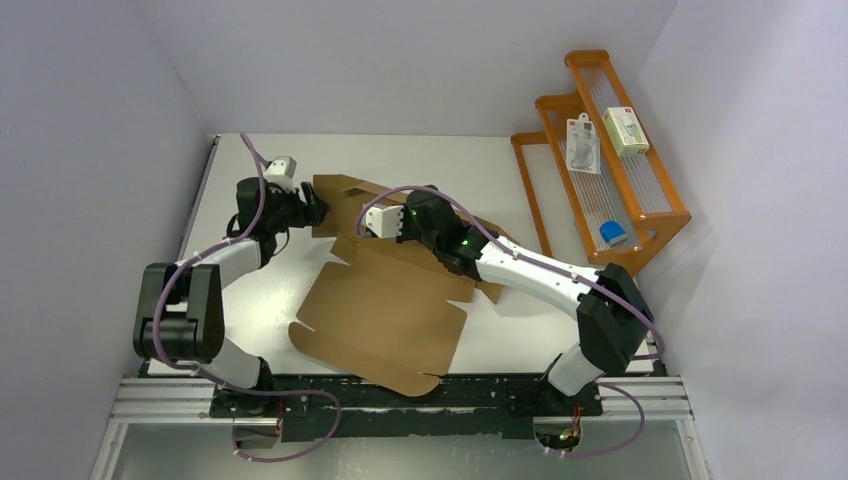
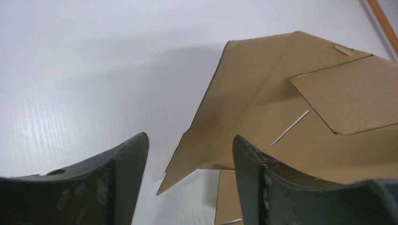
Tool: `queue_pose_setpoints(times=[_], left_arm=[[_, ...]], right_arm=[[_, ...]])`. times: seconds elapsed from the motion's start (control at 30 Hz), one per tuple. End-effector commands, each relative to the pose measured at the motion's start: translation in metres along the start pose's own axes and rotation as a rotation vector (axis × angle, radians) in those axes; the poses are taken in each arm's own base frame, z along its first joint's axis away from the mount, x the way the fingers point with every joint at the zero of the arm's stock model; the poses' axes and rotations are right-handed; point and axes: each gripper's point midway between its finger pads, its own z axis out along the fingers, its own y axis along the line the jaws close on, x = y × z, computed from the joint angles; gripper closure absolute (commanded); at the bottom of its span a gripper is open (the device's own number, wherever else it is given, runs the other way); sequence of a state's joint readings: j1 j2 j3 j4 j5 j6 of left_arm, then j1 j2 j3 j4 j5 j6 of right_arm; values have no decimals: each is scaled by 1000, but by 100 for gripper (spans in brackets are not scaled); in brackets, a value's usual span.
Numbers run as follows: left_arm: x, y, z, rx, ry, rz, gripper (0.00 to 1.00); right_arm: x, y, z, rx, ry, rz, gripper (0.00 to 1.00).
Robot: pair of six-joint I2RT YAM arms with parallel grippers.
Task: Fold the paper box
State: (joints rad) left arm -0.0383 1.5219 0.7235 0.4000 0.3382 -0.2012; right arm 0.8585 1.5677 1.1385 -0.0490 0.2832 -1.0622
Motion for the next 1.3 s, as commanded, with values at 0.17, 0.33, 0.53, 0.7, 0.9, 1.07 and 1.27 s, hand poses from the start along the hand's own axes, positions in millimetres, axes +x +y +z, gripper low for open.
queue_pose_setpoints(times=[0.17,0.33,0.53,0.7,0.9,1.07,1.27], left_arm=[[-23,-13,15,160,-44,64,61],[-20,-19,14,204,-41,70,80],[-19,-26,1,209,-75,42,88],[-22,-38,-16,237,-128,25,92],[-21,-55,-32,240,-158,40,93],[-13,-70,-42,244,-160,50,94],[-1,-91,-49,269,-151,49,95]], right_arm=[[-4,-18,-1,36,1,-62,95],[-2,-23,-1,62,17,-74,95],[2,-33,-2,120,36,-91,95],[6,-34,-1,154,57,-129,95],[10,-38,5,188,89,-148,95],[16,-32,10,225,103,-144,94],[20,-17,14,223,98,-117,94]])
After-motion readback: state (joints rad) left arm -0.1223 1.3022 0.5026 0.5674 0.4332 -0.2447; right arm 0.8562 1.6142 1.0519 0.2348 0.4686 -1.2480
